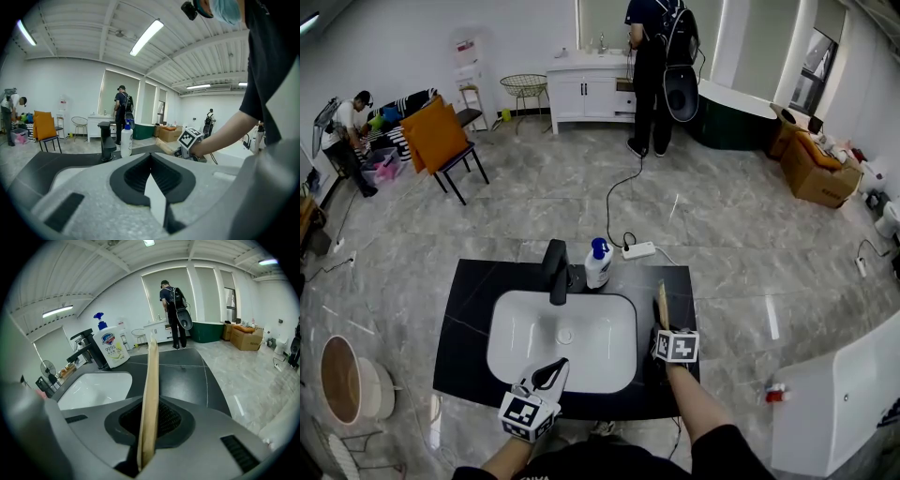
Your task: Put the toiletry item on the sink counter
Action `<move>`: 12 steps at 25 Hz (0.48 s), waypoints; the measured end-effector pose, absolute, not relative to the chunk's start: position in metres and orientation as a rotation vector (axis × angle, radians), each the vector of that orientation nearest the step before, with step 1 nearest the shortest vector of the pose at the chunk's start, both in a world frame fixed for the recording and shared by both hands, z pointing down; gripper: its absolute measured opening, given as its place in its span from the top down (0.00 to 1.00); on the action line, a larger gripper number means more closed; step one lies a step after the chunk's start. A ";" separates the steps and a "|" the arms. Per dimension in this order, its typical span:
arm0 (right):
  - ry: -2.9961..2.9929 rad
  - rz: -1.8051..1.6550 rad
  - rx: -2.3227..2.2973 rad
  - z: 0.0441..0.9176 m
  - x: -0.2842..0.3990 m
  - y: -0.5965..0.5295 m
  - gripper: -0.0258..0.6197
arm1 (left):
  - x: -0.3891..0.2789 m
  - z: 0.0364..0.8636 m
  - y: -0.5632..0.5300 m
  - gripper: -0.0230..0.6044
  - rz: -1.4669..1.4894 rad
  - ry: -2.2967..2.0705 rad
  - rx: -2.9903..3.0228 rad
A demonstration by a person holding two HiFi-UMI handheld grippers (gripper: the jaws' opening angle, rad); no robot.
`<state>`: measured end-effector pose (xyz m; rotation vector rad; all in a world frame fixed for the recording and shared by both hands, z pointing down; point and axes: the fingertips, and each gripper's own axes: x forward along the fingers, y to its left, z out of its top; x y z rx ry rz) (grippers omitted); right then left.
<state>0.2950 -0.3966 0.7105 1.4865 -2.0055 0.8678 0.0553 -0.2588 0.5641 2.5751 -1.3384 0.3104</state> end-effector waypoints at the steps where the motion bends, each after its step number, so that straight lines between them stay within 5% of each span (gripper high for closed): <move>1: -2.009 0.875 1.489 0.711 0.295 -0.397 0.91 | 0.056 0.564 -0.260 0.95 0.307 -1.337 2.574; 12: -2.002 0.889 1.557 0.707 0.304 -0.395 0.81 | 0.060 0.566 -0.261 0.95 0.299 -1.312 2.594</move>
